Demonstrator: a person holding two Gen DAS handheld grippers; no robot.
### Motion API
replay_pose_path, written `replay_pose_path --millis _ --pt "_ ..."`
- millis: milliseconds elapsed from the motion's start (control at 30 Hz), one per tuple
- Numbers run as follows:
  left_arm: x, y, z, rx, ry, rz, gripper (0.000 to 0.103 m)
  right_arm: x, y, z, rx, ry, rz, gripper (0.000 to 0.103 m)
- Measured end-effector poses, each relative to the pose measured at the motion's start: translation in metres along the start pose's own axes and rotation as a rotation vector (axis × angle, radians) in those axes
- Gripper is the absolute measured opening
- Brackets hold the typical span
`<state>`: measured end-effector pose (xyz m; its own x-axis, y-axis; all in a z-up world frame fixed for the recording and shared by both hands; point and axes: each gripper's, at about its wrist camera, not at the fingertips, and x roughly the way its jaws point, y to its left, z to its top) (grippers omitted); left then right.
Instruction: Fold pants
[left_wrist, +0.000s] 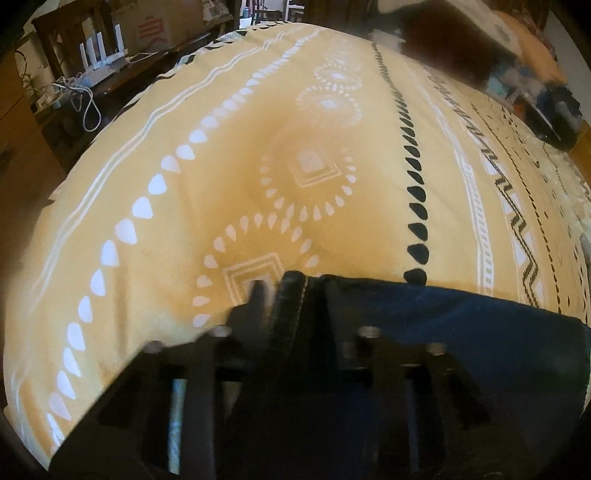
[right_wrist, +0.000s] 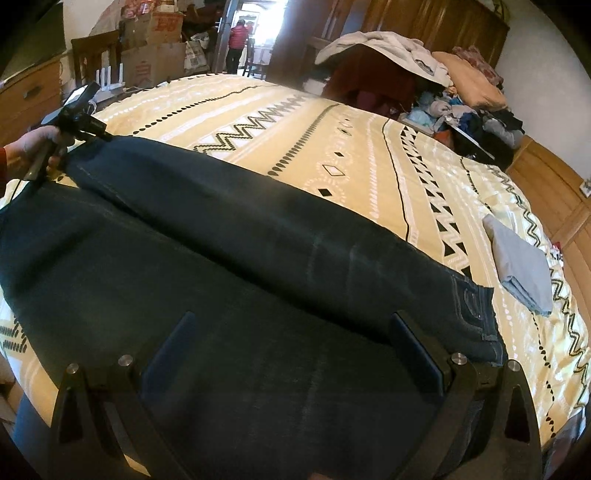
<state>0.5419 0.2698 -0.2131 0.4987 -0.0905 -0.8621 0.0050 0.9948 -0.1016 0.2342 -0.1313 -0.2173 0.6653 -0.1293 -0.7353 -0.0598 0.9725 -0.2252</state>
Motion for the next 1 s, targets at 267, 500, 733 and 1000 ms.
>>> replay_pose_path --millis 267,500,733,1000 --pt "0.001 -0.012 -0.006 0.056 -0.038 0.067 0.018 0.006 -0.016 -0.006 0.060 0.030 0.005 0.103" --pt "0.003 -0.013 -0.006 0.055 -0.049 0.081 0.018 0.009 -0.030 -0.004 0.082 0.039 0.004 0.100" --pt "0.003 -0.014 -0.008 0.061 -0.052 0.088 0.018 0.026 -0.075 0.002 0.100 0.064 -0.012 0.099" --pt "0.004 -0.017 -0.009 0.066 -0.054 0.105 0.018 0.091 -0.232 -0.001 0.244 0.187 -0.071 0.092"
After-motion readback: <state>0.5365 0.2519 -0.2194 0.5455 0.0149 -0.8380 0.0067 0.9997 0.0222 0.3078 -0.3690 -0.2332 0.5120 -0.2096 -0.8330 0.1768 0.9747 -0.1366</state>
